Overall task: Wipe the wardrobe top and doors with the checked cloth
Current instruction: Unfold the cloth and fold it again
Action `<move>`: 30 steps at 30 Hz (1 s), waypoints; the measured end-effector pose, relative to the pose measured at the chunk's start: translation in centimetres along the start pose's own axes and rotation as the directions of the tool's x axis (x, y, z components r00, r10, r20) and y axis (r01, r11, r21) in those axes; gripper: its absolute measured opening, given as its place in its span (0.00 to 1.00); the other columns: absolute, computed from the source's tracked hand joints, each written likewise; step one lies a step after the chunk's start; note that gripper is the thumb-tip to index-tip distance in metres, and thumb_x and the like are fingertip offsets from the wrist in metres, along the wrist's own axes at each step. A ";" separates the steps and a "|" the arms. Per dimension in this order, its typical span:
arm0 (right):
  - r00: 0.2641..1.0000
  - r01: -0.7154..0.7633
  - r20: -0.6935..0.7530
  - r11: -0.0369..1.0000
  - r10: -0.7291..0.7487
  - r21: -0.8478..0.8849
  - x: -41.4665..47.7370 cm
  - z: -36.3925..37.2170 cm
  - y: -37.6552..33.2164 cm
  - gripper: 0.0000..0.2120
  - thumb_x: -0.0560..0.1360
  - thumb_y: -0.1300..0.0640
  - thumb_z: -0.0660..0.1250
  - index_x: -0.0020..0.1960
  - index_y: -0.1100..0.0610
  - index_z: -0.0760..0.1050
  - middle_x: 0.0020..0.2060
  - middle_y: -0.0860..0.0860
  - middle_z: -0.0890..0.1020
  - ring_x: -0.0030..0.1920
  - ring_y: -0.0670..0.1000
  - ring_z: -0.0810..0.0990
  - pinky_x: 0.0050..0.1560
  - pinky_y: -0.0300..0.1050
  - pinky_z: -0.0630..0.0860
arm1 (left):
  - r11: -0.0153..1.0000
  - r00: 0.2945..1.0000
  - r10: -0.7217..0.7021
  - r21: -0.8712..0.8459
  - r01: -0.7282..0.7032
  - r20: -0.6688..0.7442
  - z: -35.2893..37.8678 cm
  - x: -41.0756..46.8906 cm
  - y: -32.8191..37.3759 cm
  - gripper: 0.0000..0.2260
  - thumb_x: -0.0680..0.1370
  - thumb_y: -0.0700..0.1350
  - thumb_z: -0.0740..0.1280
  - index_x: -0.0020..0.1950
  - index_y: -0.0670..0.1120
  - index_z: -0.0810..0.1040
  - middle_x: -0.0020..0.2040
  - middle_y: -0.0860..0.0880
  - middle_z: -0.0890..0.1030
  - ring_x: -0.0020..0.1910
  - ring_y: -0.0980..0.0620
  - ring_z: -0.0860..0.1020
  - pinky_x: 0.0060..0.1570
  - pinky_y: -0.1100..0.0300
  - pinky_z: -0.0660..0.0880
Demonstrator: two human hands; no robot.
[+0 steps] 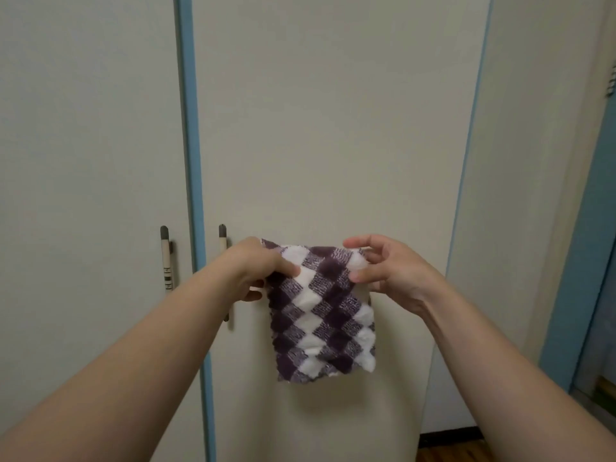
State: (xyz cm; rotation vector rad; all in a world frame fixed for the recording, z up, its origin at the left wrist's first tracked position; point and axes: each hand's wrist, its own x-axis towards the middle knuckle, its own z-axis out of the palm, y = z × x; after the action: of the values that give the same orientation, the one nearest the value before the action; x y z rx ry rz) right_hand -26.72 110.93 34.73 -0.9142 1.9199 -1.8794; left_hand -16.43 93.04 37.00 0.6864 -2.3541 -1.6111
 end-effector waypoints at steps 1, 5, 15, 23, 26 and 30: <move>1.000 0.031 -0.004 0.998 -0.031 -0.048 -0.1 -0.2 -0.1 0.23 0.66 0.80 0.64 0.48 0.54 0.76 0.44 0.55 0.77 0.44 0.51 0.77 0.35 0.39 0.79 | 0.995 0.998 -0.049 -0.086 0.053 0.051 -0.2 -0.1 0.1 0.10 0.70 0.40 0.72 0.49 0.41 0.76 0.47 0.44 0.79 0.45 0.47 0.75 0.45 0.54 0.71; 0.979 0.099 -0.158 0.981 -0.126 -0.167 0.1 -0.4 -0.3 0.22 0.66 0.79 0.65 0.52 0.58 0.78 0.36 0.54 0.74 0.38 0.51 0.76 0.40 0.41 0.77 | 0.980 0.978 -0.052 -0.179 0.089 0.201 -0.3 -1.0 0.7 0.05 0.72 0.32 0.66 0.43 0.40 0.72 0.43 0.42 0.76 0.42 0.46 0.74 0.39 0.56 0.69; 0.896 0.131 -0.283 0.811 -0.343 -0.570 -0.1 -1.2 -0.6 0.16 0.68 0.67 0.73 0.50 0.50 0.77 0.33 0.49 0.73 0.35 0.46 0.73 0.44 0.40 0.70 | 0.956 0.957 0.269 0.155 -0.250 -0.111 1.1 -1.5 0.6 0.13 0.66 0.36 0.76 0.48 0.43 0.80 0.47 0.45 0.80 0.46 0.49 0.76 0.40 0.63 0.71; 0.885 0.125 -0.187 0.605 -0.426 -0.787 -1.1 -0.8 -1.7 0.05 0.75 0.56 0.68 0.49 0.56 0.79 0.36 0.50 0.78 0.40 0.50 0.76 0.39 0.37 0.65 | 0.909 0.856 0.417 0.157 -0.387 -0.304 1.3 -1.4 -0.1 0.06 0.68 0.40 0.74 0.43 0.46 0.81 0.39 0.50 0.79 0.36 0.57 0.75 0.30 0.68 0.68; 0.872 0.150 -0.143 0.535 -0.468 -0.832 -1.3 -0.3 -2.0 0.07 0.76 0.53 0.65 0.43 0.55 0.77 0.31 0.44 0.74 0.34 0.43 0.70 0.33 0.36 0.63 | 0.905 0.845 0.425 0.127 -0.407 -0.325 0.6 -1.5 -0.3 0.04 0.68 0.42 0.75 0.39 0.46 0.80 0.36 0.50 0.79 0.36 0.54 0.75 0.33 0.64 0.68; 0.919 0.161 -0.223 0.826 -0.325 -0.539 -1.2 0.5 -2.0 0.09 0.79 0.54 0.61 0.43 0.57 0.73 0.36 0.48 0.75 0.38 0.47 0.71 0.39 0.42 0.66 | 0.913 0.885 0.378 -0.047 -0.405 -0.272 -1.0 -2.1 -0.7 0.07 0.70 0.41 0.73 0.36 0.44 0.76 0.35 0.50 0.76 0.36 0.54 0.72 0.34 0.63 0.65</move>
State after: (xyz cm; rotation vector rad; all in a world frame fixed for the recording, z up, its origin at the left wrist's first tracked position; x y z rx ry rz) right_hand -25.07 111.38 36.42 -1.1162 2.6974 -1.7461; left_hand -14.04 93.00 36.97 0.3405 -2.0419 -1.3605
